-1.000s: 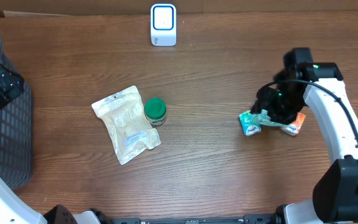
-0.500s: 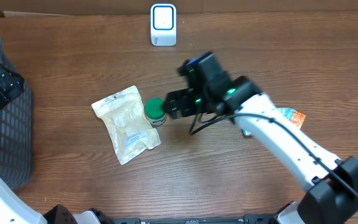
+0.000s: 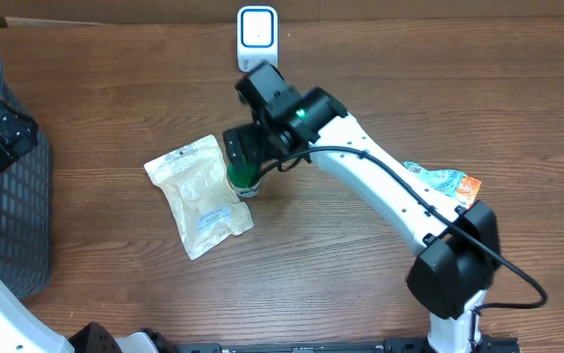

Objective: Scan the item barcode
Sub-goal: 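Move the right gripper to the green-capped Knorr bottle and grasp it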

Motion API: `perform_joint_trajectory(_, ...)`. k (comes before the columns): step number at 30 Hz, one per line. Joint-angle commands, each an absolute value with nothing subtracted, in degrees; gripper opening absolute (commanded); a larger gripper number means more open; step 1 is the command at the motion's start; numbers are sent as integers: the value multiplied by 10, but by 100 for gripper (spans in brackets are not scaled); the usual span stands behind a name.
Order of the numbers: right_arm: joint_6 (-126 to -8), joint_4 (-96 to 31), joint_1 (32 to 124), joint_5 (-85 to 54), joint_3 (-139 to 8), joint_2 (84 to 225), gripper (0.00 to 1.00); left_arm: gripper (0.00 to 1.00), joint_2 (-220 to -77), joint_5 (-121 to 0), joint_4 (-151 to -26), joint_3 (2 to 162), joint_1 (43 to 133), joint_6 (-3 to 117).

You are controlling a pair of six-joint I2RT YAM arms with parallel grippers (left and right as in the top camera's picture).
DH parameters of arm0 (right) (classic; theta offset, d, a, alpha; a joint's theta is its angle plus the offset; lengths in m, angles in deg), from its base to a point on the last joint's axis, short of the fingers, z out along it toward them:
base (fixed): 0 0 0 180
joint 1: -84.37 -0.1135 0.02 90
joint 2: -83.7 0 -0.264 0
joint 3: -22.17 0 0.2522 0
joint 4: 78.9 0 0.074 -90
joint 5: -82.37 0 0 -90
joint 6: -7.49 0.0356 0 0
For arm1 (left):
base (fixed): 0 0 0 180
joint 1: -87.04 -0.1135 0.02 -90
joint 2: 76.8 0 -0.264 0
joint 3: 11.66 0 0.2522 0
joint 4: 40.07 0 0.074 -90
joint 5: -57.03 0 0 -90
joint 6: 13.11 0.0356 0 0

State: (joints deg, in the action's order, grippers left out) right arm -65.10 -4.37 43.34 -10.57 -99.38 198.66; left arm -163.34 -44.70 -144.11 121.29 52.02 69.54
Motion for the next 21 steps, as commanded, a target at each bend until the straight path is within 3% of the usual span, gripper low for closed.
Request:
perform_joint_trajectory(1, -732, -24, 408, -31, -1037, 2034, 100, 100, -1634, -445, -1440, 1218, 518, 690)
perform_joint_trajectory(12, -758, -24, 393, -47, -1030, 2083, 100, 100, -1634, -445, -1440, 1218, 518, 690)
perform_joint_trajectory(21, -766, -32, 389, -67, -1030, 2110, 91, 100, -1634, -445, -1440, 1218, 518, 690)
